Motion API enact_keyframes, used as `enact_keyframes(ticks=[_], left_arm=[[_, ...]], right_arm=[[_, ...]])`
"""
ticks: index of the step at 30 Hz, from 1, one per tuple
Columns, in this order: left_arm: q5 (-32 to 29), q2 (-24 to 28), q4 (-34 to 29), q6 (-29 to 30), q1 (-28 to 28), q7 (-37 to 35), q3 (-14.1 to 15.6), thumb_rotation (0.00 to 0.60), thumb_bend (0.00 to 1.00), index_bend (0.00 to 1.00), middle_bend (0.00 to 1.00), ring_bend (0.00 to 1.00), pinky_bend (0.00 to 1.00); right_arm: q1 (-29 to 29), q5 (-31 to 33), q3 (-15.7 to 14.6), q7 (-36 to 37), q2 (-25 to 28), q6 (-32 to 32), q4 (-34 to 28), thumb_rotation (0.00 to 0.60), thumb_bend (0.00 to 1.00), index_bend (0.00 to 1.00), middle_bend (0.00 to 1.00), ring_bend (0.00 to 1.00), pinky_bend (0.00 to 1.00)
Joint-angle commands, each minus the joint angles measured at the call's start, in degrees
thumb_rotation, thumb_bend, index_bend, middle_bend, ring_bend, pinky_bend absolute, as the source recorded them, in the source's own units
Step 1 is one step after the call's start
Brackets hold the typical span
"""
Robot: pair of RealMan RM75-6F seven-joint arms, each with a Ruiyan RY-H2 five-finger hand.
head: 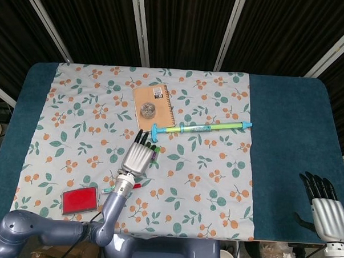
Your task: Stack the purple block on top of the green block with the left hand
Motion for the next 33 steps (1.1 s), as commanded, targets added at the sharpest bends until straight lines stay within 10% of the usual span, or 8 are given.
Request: enact_keyframes(ticks=[1,12,21,25,33], left_arm=[[2.39,1.08,-2.33,1.44,-0.20,-0.50,-1.05,0.600,0.42,0.27,0.19,0.01,0.07],[2.39,10.61,-14.51,1.15,0.66,4.62,-0.27,0.600,0.30,0.08,0.00,0.00,0.00],[-3.49,35.03,-47.60,13.00,9.32,12.68,5.90,0.600,0.30,0.10,0.04,0.00,0.00],[5.35,45.72,-51.29,16.35,17.31,1.23,12.15,0.600,0.30,0.12,0.06,0.00,0.00],[21.84,54.48,-38.74,19.75,30.98,-30.75,19.66,0.600,0.30,0.16,0.06,0.00,0.00]], right_arm=[[0.14,0.01,-0.02,-0.14,-0.05,-0.22,-0.05,0.600,0.22,0.00,0.06,0.00,0.00],[0.30,-0.15,-0.05,-0.40,-0.03,-0.29,-0.35,0.600,0.22,0.00,0.06,0.00,0.00],[-0.18,-0.77,-0.12,0.73,0.47,0.89,-0.61,0.600,0.22,0.00,0.06,0.00,0.00],[-0.31,-2.17,-0.53,1.25,0.71,1.49,-1.02,0.600,0.22,0.00,0.06,0.00,0.00],[-0.56,-3.65,-0.73,1.39,0.80,2.65,-1.35,0.600,0.22,0.00,0.06,0.00,0.00]])
